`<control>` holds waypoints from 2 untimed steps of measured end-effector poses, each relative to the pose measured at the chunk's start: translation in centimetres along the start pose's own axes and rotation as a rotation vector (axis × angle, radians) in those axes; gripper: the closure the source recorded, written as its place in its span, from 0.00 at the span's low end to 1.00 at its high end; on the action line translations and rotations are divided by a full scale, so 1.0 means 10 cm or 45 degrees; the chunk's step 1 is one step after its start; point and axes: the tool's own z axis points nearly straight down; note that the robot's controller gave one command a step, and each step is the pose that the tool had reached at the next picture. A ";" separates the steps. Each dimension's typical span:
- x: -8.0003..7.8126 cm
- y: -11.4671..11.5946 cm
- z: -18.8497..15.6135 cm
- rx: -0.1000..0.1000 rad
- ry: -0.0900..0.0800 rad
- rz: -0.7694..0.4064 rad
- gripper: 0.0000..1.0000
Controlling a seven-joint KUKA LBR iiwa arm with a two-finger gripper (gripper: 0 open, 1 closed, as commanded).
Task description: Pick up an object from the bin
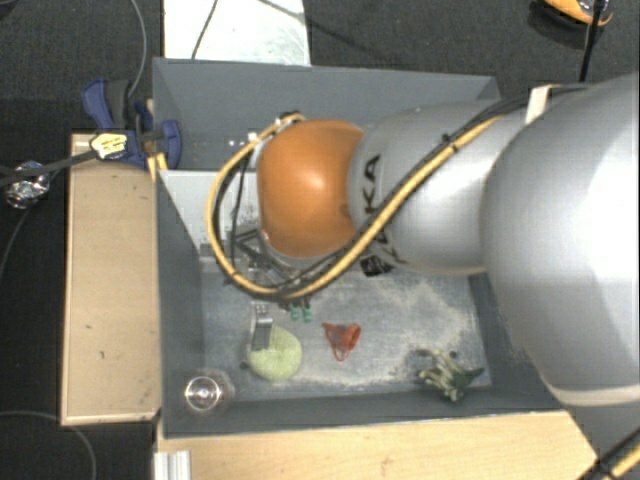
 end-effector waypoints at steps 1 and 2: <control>-0.02 -0.01 -0.05 -0.003 -0.010 0.008 0.00; 0.08 -0.16 0.10 -0.006 -0.016 -0.062 0.00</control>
Offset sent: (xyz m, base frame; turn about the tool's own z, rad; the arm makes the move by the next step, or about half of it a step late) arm -0.0350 -0.0616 -0.0526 -0.1462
